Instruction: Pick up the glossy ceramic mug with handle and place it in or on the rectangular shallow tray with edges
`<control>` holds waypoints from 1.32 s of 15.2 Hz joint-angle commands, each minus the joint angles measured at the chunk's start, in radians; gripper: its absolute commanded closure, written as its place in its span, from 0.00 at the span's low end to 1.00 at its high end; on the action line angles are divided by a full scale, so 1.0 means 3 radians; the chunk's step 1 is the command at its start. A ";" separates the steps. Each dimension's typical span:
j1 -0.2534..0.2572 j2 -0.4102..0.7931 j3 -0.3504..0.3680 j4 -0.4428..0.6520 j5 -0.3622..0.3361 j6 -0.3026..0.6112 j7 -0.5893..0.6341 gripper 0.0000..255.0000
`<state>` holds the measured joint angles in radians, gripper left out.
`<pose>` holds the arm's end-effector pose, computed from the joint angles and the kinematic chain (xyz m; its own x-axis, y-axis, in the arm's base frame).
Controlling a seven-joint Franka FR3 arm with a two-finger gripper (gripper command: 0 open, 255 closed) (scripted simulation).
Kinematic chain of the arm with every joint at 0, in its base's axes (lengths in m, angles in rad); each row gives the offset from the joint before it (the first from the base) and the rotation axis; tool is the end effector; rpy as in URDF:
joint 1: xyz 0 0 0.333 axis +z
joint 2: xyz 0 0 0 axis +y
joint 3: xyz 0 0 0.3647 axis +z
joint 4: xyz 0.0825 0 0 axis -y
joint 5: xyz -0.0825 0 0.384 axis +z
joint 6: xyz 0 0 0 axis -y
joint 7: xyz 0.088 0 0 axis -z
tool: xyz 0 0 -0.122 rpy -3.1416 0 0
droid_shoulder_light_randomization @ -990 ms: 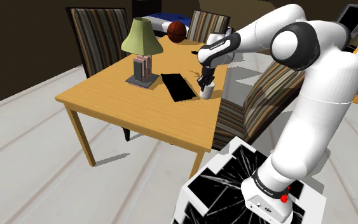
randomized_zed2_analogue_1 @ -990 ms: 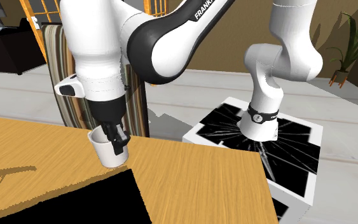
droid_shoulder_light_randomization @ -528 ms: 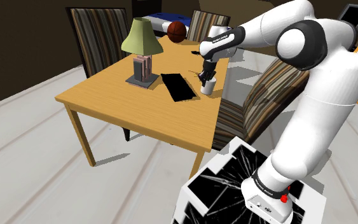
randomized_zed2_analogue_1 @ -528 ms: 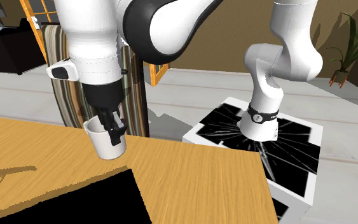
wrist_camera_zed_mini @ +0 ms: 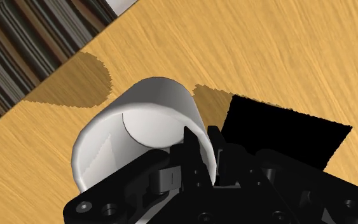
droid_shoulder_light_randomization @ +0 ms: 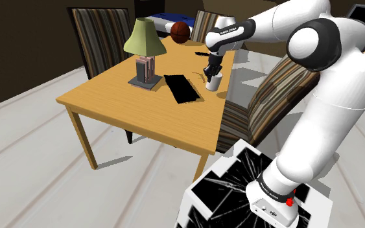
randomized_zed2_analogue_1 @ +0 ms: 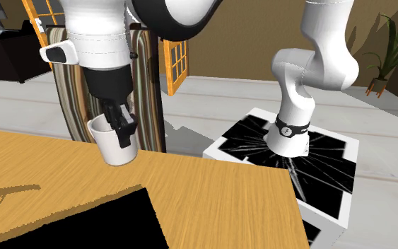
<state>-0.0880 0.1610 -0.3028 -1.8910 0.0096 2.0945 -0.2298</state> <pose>0.5680 -0.2243 0.4612 0.9865 -0.1589 0.0396 -0.1608 -0.9857 0.0496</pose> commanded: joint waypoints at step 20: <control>0.0117 0.1478 0.0239 0.2741 0.0251 -0.1302 0.0466 1.00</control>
<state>-0.0494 0.5412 -0.2374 -1.1729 0.0759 1.7450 -0.1018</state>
